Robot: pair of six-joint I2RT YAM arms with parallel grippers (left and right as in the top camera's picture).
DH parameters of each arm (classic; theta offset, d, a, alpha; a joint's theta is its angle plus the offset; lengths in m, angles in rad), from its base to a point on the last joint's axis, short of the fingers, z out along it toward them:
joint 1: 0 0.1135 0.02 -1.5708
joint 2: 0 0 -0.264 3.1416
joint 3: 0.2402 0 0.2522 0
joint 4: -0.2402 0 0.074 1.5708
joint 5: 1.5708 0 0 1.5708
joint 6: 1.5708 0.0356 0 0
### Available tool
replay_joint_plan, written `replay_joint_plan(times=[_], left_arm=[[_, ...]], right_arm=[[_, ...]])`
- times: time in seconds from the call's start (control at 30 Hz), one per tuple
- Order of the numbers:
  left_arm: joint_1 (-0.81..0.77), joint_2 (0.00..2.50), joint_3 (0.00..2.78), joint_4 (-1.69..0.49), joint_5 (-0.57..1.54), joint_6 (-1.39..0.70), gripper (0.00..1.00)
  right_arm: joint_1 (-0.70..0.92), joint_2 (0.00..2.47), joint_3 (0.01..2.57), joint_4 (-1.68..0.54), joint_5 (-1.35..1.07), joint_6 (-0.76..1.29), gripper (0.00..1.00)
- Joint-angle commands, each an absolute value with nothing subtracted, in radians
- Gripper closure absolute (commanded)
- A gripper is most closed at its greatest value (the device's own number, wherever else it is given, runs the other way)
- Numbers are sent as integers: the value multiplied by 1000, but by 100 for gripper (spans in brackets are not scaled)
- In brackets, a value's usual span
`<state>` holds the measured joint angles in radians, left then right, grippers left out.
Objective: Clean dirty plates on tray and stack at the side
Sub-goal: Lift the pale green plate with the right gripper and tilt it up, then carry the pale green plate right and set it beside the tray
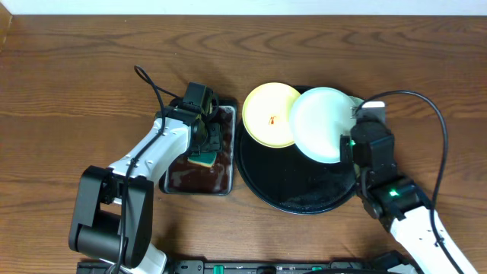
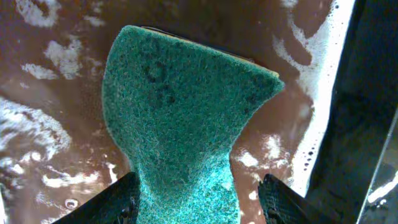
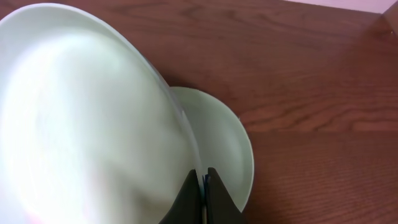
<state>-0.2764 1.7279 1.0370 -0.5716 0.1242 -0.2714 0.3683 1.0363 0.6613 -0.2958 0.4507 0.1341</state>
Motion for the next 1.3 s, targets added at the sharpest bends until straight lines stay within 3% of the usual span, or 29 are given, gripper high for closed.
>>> replay_joint_plan(times=[0.0, 0.07, 0.13, 0.23, 0.27, 0.3, 0.67, 0.7, 0.77, 0.8, 0.87, 1.1, 1.27], left_arm=[[-271, 1739, 1014, -570, 112, -263, 38], [-271, 1750, 1002, -559, 112, -263, 39], [-271, 1763, 991, -547, 112, -263, 47], [-271, 1785, 978, -537, 112, -263, 73], [-271, 1793, 976, -537, 112, -263, 89], [-271, 1795, 976, -537, 112, -263, 92], [-271, 1695, 1010, -550, 101, -262, 93], [-271, 1684, 1010, -552, 101, -263, 89], [-271, 1671, 1010, -557, 101, -263, 56], [-271, 1672, 1009, -559, 101, -263, 48], [-271, 1676, 1003, -560, 101, -263, 43], [-271, 1713, 971, -548, 101, -263, 45], [-271, 1745, 970, -545, 102, -263, 71]], right_arm=[[337, 1008, 673, -300, 388, 160, 99], [328, 1006, 673, -305, 379, 160, 99], [327, 1006, 673, -311, 376, 160, 99], [327, 1006, 673, -326, 376, 160, 99], [327, 1006, 673, -331, 376, 160, 99], [327, 1006, 673, -335, 376, 160, 99], [322, 1006, 673, -339, 381, 155, 99], [319, 1006, 673, -336, 387, 155, 99], [310, 1005, 673, -323, 393, 152, 99], [305, 1005, 673, -314, 393, 152, 99], [297, 1005, 673, -298, 392, 152, 99], [215, 1005, 673, -286, 385, 276, 99], [62, 1006, 673, -289, 229, 342, 99]])
